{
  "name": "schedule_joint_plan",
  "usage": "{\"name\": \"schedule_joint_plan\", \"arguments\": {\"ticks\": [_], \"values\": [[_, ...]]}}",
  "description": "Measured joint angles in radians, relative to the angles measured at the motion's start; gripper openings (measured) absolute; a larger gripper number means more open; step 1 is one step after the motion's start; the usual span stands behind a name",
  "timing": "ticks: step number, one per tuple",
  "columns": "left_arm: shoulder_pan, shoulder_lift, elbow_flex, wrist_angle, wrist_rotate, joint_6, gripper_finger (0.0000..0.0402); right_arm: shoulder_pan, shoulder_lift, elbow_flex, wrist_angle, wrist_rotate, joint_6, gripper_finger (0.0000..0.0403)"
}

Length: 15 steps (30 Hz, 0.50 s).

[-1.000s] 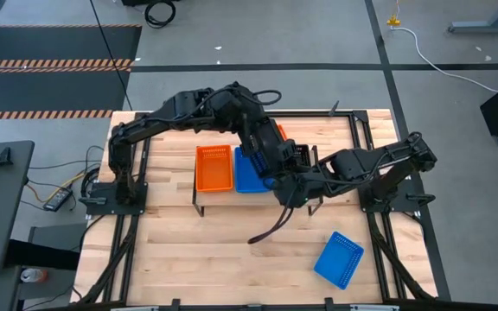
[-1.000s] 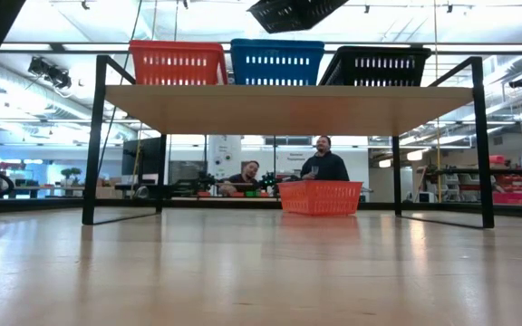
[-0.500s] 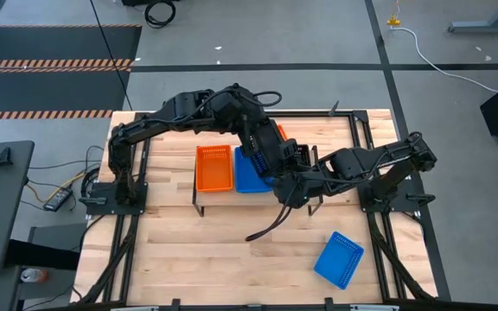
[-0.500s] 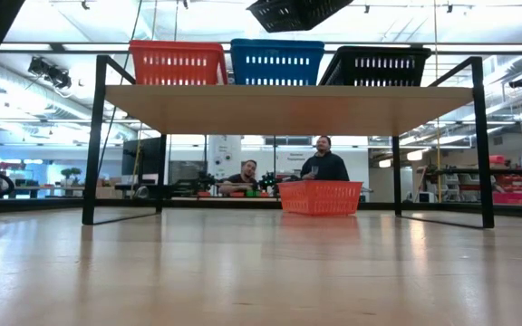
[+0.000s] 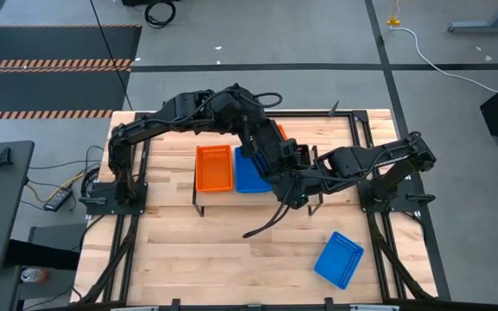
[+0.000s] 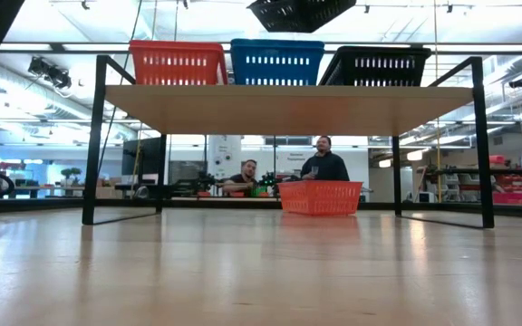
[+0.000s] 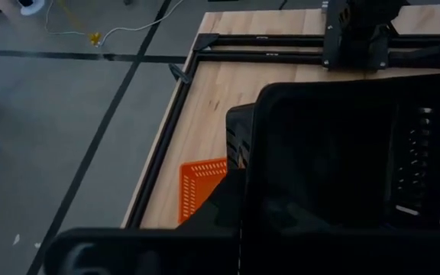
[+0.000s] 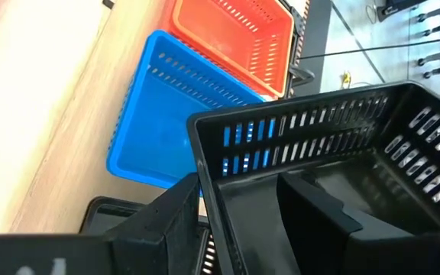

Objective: Stack baskets on shelf by color
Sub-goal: Stack the black bin on top of the black bin on the shelf

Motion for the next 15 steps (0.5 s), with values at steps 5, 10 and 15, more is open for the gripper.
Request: {"name": "schedule_joint_plan", "arguments": {"ticks": [5,10,15], "values": [[-0.001,0.0,0.0,0.0,0.001,0.0,0.0009,-0.003,0.0,0.0,0.0,-0.003,0.0,0.0182],[-0.002,0.0,0.0,0.003,-0.001,0.0,0.0009,-0.013,0.0,0.0,0.0,-0.006,0.024,0.0182],[-0.002,0.0,0.0,0.007,0.0,0.001,0.0009,-0.016,0.0,0.0,-0.015,-0.006,0.04,0.0182]]}}
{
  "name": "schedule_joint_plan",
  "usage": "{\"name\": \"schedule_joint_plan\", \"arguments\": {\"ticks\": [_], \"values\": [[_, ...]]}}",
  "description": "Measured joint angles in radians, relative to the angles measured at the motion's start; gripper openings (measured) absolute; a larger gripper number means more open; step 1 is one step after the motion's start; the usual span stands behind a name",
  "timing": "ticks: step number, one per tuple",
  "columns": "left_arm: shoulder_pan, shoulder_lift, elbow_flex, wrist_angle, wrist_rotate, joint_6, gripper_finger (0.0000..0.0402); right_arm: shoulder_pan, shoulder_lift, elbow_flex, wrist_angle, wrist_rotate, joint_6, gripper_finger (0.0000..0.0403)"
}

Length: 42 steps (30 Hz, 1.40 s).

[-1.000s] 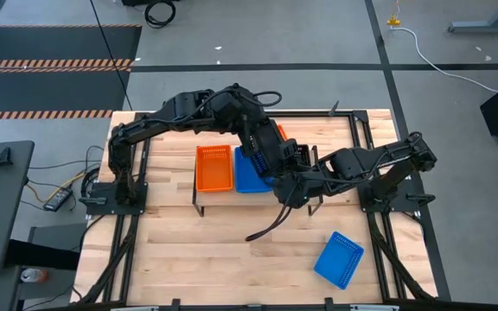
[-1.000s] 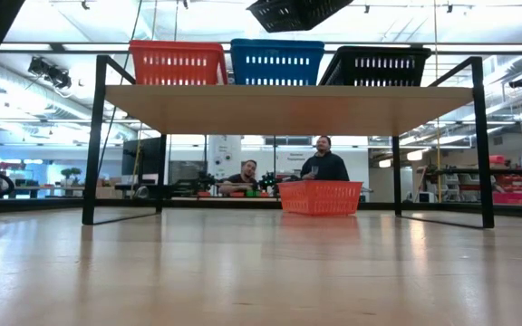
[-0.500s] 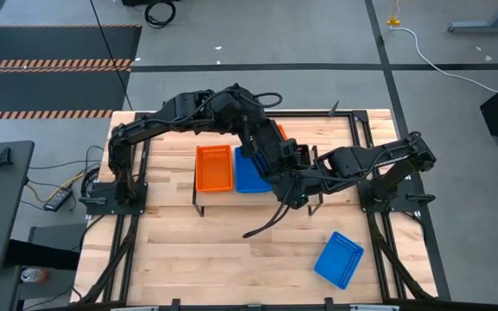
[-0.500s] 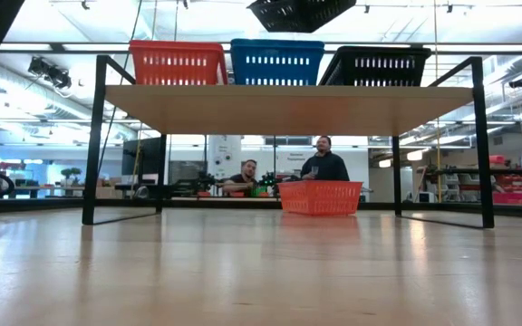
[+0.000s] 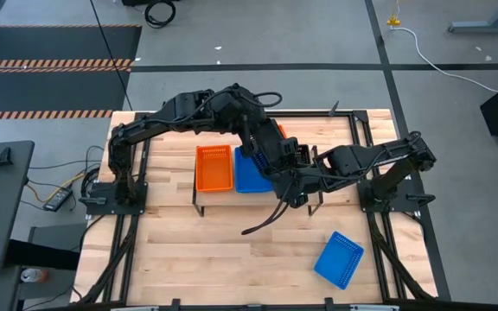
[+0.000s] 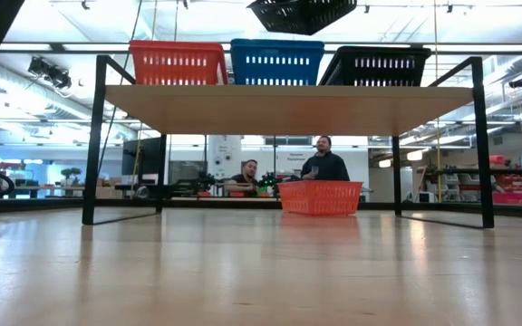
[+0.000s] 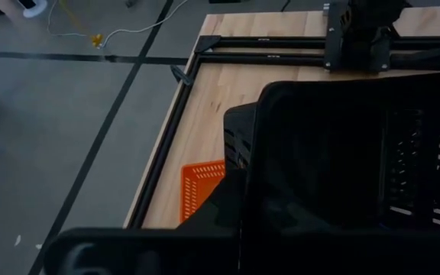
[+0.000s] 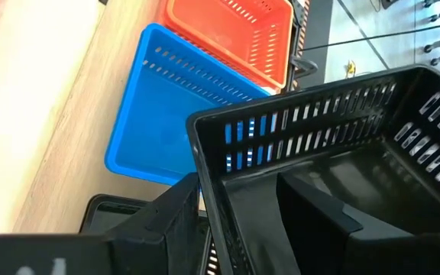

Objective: Stack baskets on shelf by color
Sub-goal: Stack the black bin on top of the black bin on the shelf

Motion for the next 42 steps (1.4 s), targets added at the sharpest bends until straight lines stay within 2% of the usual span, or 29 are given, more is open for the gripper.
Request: {"name": "schedule_joint_plan", "arguments": {"ticks": [14,30,38,42], "values": [[-0.012,0.0,0.0,0.0,-0.002,0.04,0.0009,0.0,0.0,0.0,-0.01,-0.044,0.009,0.0182],[-0.005,0.0,0.0,-0.049,-0.03,0.051,0.0009,0.026,0.001,0.0,-0.135,-0.045,0.06,0.017],[-0.003,0.0,0.0,-0.036,0.077,0.028,0.0009,0.008,0.001,0.0,-0.137,-0.035,0.056,0.0166],[-0.006,-0.004,0.0,-0.042,0.103,0.021,0.0009,-0.005,0.001,0.0,-0.137,-0.034,0.053,0.0136]]}}
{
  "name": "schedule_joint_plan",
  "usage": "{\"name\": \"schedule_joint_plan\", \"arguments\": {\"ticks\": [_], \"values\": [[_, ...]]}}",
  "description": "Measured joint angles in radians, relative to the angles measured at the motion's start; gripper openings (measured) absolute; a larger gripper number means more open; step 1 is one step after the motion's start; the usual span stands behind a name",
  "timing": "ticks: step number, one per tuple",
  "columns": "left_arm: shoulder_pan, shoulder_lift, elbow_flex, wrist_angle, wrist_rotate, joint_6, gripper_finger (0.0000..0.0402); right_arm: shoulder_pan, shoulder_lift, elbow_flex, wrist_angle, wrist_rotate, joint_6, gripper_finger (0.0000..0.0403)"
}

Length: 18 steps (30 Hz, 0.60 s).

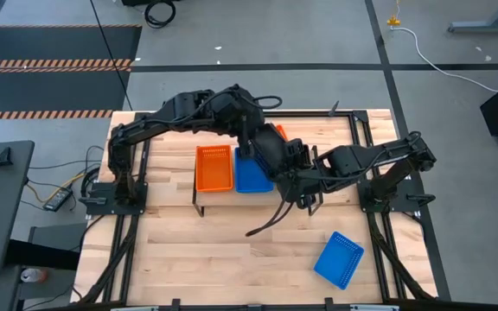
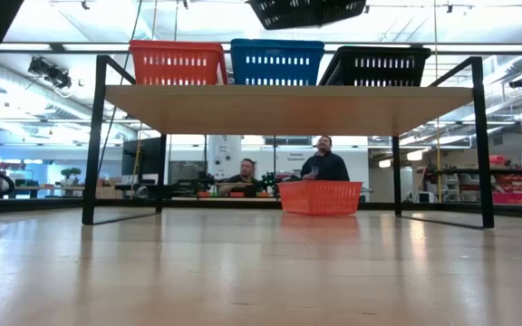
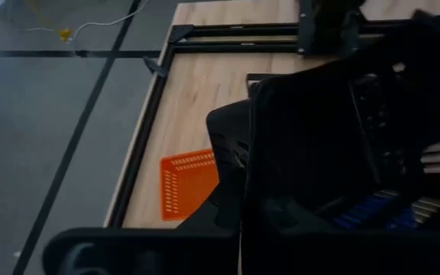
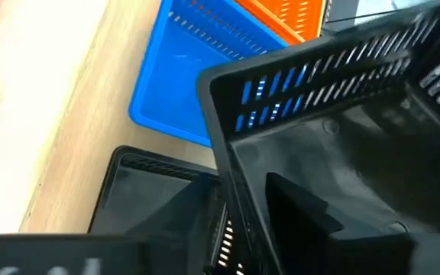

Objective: Stack baskets on shelf by color
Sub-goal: Stack the black bin on top of the black bin on the shelf

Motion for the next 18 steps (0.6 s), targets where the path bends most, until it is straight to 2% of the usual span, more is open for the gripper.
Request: {"name": "schedule_joint_plan", "arguments": {"ticks": [7,12,18], "values": [[-0.005,-0.013,0.0,-0.006,0.017,0.009,0.0011,-0.008,0.0,0.0,0.003,-0.001,-0.013,0.0017],[-0.006,-0.018,0.0,-0.01,-0.014,0.008,0.0039,-0.007,0.0,0.0,0.002,0.003,-0.027,0.0015],[0.009,-0.033,0.002,-0.072,-0.117,0.051,0.0119,-0.016,0.0,-0.002,-0.05,0.009,0.014,0.0007]]}}
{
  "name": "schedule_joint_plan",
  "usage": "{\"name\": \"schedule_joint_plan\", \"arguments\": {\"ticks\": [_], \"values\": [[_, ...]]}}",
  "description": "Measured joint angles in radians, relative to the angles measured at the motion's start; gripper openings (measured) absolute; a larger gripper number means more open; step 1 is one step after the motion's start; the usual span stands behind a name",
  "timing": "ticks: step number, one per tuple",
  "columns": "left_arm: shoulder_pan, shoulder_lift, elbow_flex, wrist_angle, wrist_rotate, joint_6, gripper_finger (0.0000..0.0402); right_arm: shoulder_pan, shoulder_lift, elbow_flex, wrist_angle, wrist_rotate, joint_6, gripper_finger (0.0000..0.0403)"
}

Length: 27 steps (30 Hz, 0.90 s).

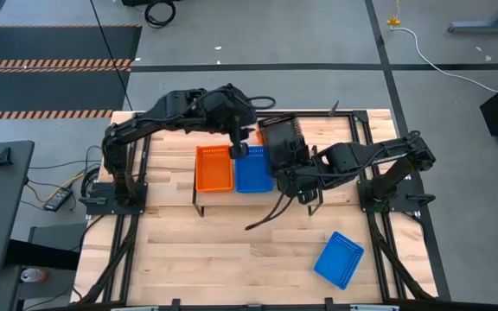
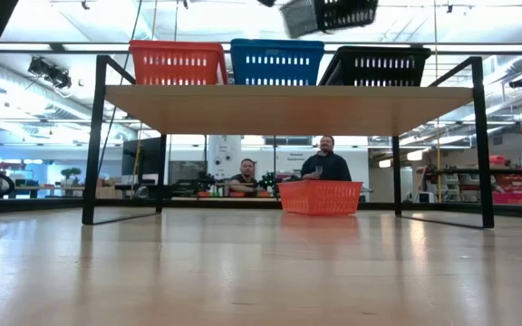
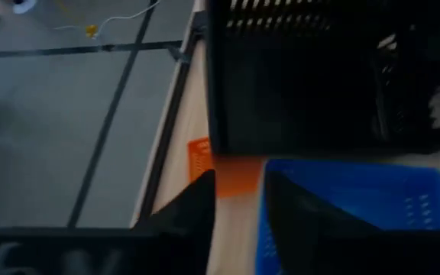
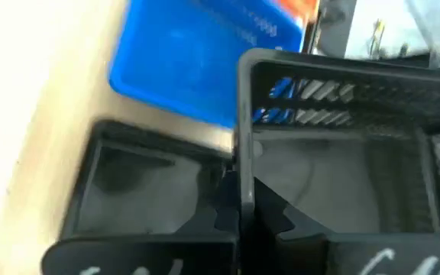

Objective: Stack baskets on shelf by color
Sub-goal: Stack the black bin on top of the black bin on the shelf

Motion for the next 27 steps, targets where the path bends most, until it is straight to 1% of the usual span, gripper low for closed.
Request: {"name": "schedule_joint_plan", "arguments": {"ticks": [4,6,10,13,19,23,25,27], "values": [[0.008,-0.047,0.0,0.005,-0.064,0.033,0.0173,-0.031,0.0,0.0,-0.035,-0.006,0.055,0.0008],[0.016,-0.08,0.0,0.001,-0.075,0.05,0.0192,-0.052,0.0,0.0,-0.05,-0.036,0.095,0.0008],[0.022,-0.154,0.0,-0.019,-0.075,0.009,0.021,-0.091,-0.001,0.0,-0.072,-0.17,0.19,0.0008],[0.023,-0.193,0.0,-0.049,-0.038,-0.023,0.021,-0.1,-0.001,0.0,-0.083,-0.248,0.254,0.0008],[0.012,-0.223,0.0,-0.056,-0.02,-0.044,0.0189,-0.068,-0.013,0.001,-0.122,-0.268,0.348,0.0008],[0.007,-0.22,-0.001,-0.053,0.05,-0.038,0.0174,-0.027,-0.014,0.002,-0.117,-0.287,0.39,0.0008],[0.007,-0.22,-0.023,-0.008,0.081,-0.023,0.0169,-0.004,-0.014,0.002,-0.102,-0.287,0.394,0.0008],[0.007,-0.227,-0.08,0.066,0.099,-0.014,0.0165,0.013,-0.014,0.002,-0.078,-0.286,0.396,0.0009]]}}
